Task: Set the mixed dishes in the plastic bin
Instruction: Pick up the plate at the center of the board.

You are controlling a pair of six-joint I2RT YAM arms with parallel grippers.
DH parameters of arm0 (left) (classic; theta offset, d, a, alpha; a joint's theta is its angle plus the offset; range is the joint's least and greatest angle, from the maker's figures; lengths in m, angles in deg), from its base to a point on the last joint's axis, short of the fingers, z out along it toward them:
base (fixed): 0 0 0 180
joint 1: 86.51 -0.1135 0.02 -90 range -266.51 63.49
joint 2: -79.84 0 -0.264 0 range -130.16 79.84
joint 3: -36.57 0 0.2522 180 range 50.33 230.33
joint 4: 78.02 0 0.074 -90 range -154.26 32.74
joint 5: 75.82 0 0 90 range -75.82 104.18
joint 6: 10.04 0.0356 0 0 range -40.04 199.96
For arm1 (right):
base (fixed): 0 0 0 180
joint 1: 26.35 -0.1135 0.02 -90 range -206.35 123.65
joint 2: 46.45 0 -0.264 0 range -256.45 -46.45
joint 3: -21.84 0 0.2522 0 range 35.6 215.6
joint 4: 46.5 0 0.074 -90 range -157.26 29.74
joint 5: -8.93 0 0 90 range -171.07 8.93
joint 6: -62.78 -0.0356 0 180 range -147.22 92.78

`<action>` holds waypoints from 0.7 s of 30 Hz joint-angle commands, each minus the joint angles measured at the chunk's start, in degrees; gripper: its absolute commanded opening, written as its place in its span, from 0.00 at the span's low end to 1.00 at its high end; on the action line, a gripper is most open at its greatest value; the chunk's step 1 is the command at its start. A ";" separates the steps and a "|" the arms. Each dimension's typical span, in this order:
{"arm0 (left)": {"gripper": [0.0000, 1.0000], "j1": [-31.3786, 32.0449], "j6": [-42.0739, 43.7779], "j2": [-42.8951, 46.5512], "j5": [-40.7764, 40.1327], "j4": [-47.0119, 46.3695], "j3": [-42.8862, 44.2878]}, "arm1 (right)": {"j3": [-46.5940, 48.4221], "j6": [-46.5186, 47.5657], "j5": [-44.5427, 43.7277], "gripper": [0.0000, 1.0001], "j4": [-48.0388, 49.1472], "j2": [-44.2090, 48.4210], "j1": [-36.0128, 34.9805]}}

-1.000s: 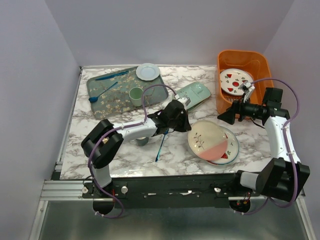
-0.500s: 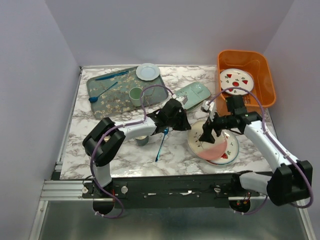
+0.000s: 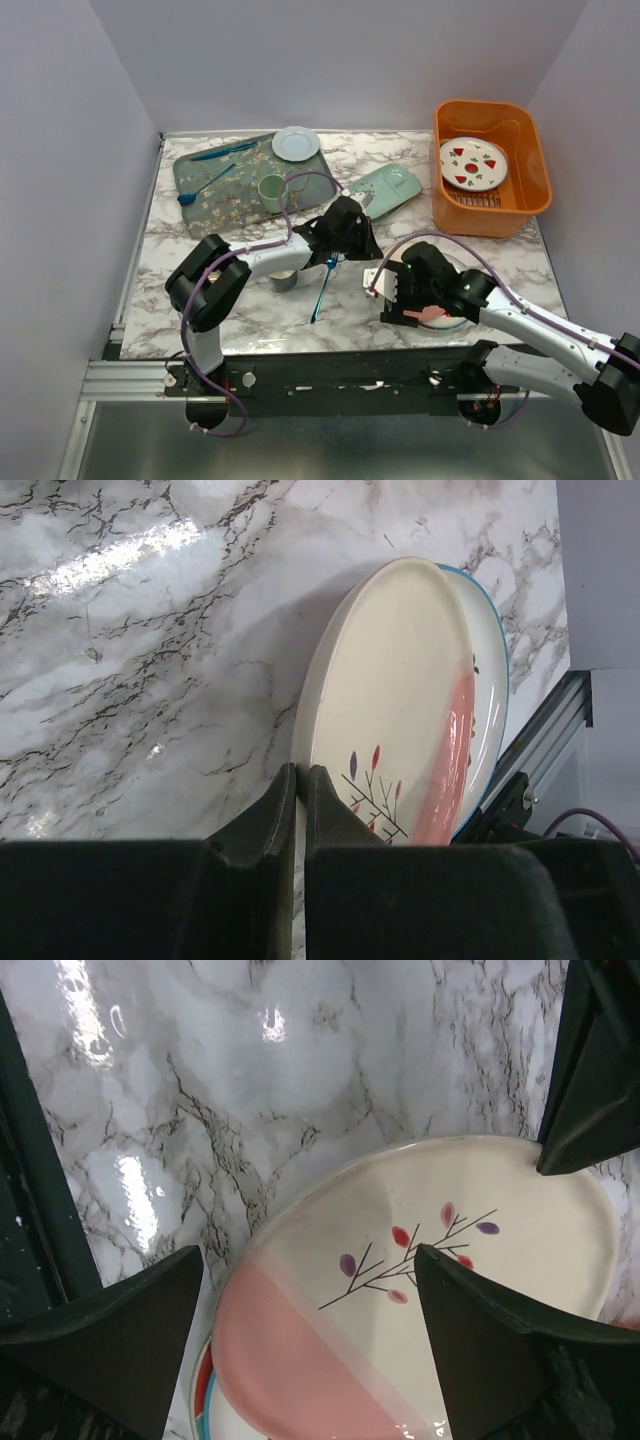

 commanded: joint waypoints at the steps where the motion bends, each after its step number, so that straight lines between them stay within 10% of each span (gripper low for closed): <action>1: 0.00 -0.15 -3.33 0.03 3.42 -5.39 1.50 | -1.78 0.01 -10.66 0.94 2.22 0.29 -4.02; 11: 0.00 -0.33 -4.39 0.30 3.42 -5.57 1.41 | -2.58 -1.75 -16.99 0.89 2.58 -2.79 -9.73; 21: 0.00 -0.51 -5.27 -0.05 4.21 -7.41 0.80 | -1.61 -2.81 -16.91 0.51 0.91 -5.08 -11.05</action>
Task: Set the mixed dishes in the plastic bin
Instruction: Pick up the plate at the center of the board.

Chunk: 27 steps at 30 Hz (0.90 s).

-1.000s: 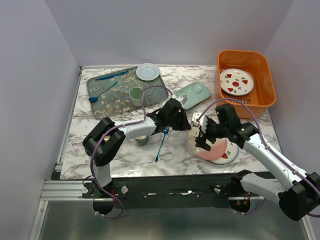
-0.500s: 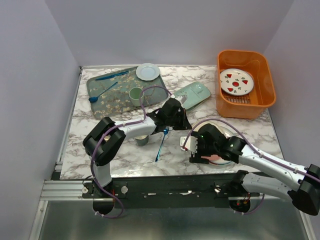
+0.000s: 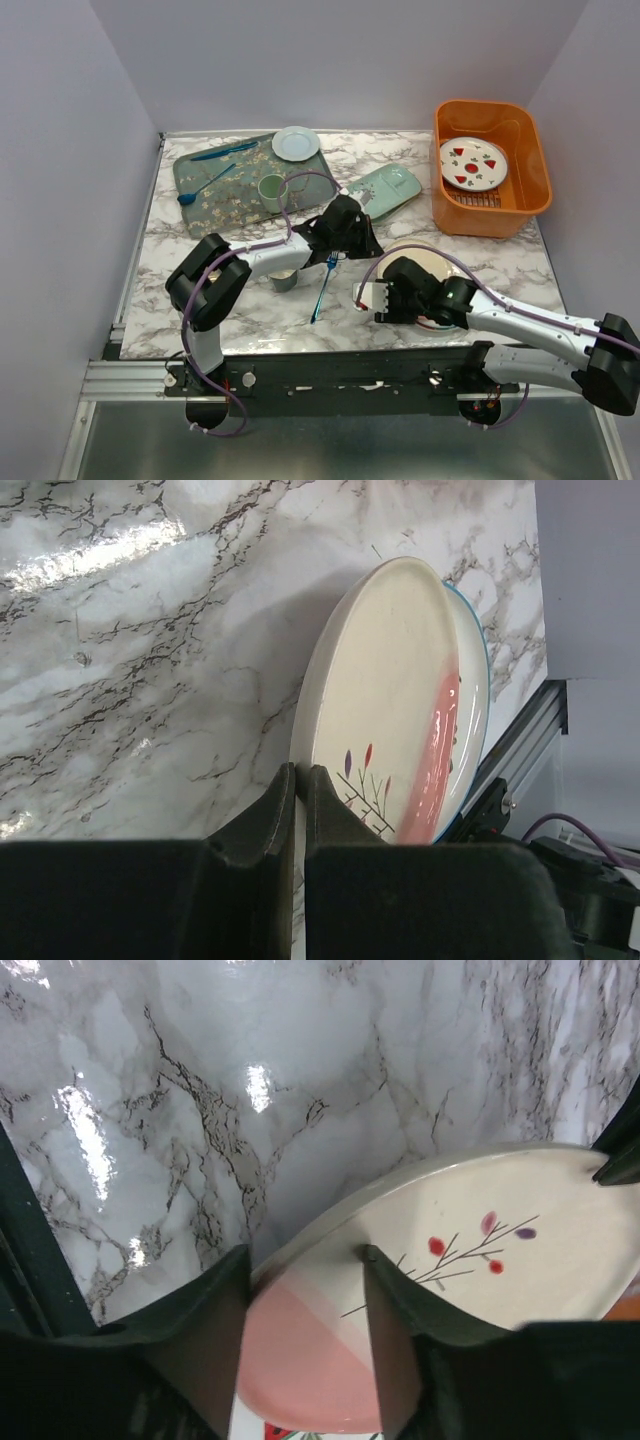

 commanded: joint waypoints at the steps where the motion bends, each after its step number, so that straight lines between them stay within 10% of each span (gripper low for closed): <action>1: 0.00 -0.13 -2.56 0.16 3.29 -6.39 0.62 | 0.12 -0.90 -1.24 0.48 -0.45 -0.73 -0.48; 15: 0.00 -0.13 -4.67 1.22 4.70 -11.22 -3.51 | 1.61 -4.60 2.44 0.00 -2.03 2.17 1.28; 20: 0.00 -0.13 -6.16 0.52 5.32 -13.06 -4.74 | 2.14 -5.12 6.67 0.01 -3.08 3.93 2.95; 27: 0.26 -0.13 -7.92 0.08 6.28 -15.53 -6.41 | 1.87 -5.21 10.80 0.00 -3.61 5.69 5.15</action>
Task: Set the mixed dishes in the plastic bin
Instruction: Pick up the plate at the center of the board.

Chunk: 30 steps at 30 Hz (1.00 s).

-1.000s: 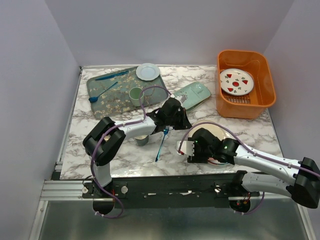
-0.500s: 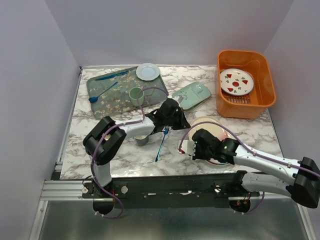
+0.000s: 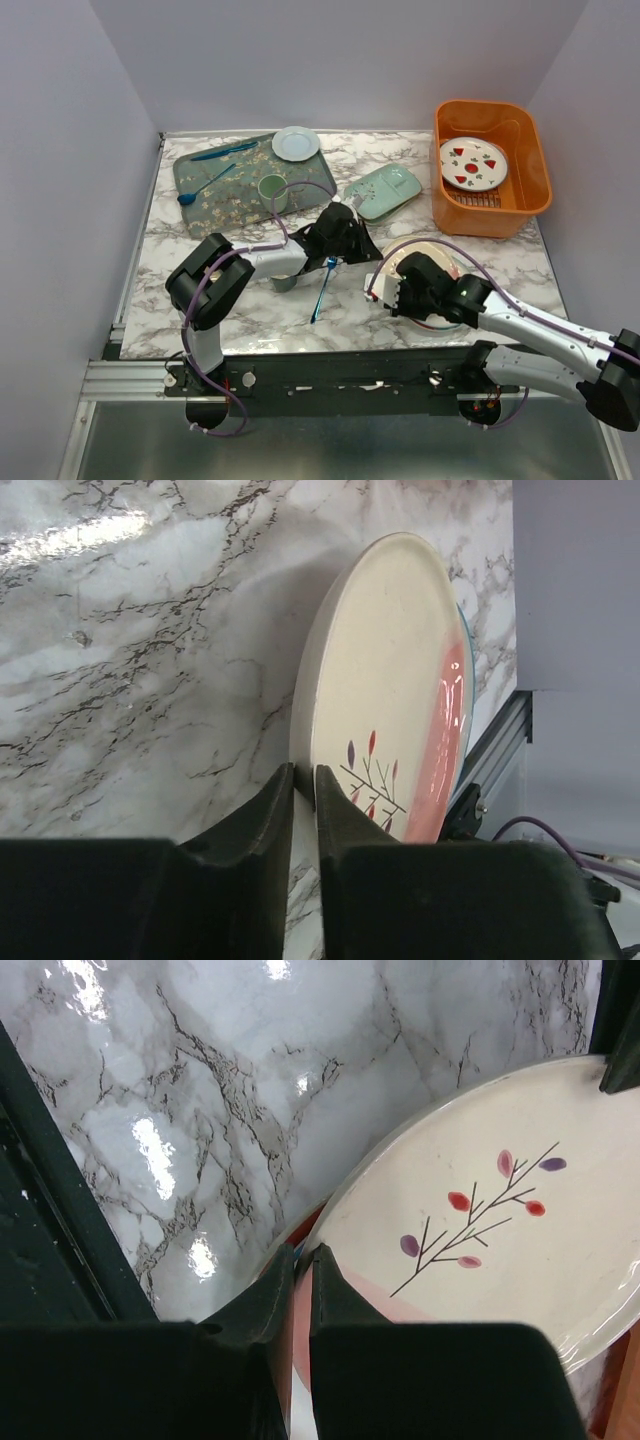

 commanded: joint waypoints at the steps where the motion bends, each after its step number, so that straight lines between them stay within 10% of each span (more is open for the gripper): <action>1: 0.29 0.81 -2.76 0.38 5.06 -7.40 -1.12 | 1.85 0.54 5.67 0.00 1.35 1.71 0.89; 12: 0.70 1.07 -4.70 -0.58 5.76 -9.60 -3.59 | 1.94 0.62 7.34 0.00 1.44 2.76 1.94; 30: 0.72 2.04 -4.08 -3.40 4.89 -6.61 -2.88 | 1.15 0.27 9.27 0.00 2.40 4.70 3.53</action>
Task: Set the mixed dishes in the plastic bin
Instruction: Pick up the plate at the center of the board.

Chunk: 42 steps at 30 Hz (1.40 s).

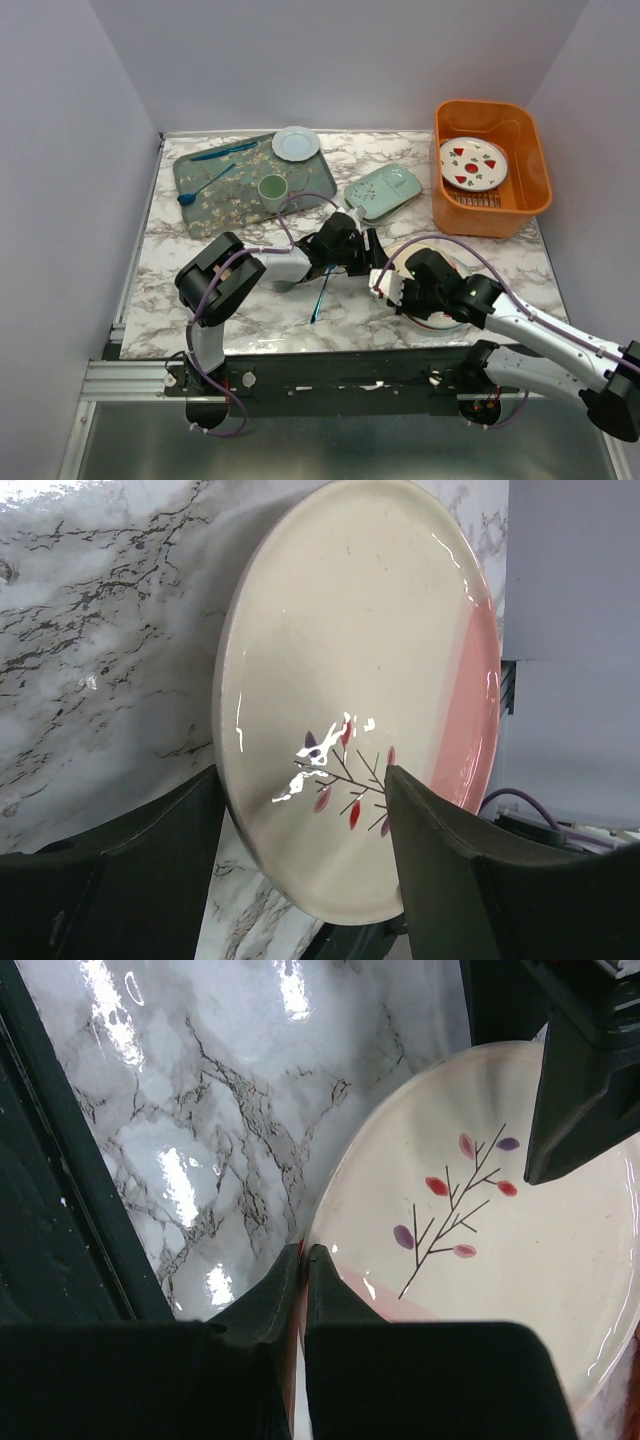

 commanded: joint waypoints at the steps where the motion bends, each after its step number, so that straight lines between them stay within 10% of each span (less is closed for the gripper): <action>1: 0.72 0.53 -0.02 -0.38 0.95 -0.14 0.20 | 1.15 0.14 3.09 0.00 2.91 1.40 0.25; 20: 0.63 -0.26 -13.63 0.84 2.62 -19.55 -6.83 | 1.41 0.14 4.40 0.00 4.14 5.09 0.69; 42: 0.00 -0.61 -19.18 4.63 4.82 -29.85 -9.21 | 1.15 1.11 7.48 0.00 3.35 6.93 0.77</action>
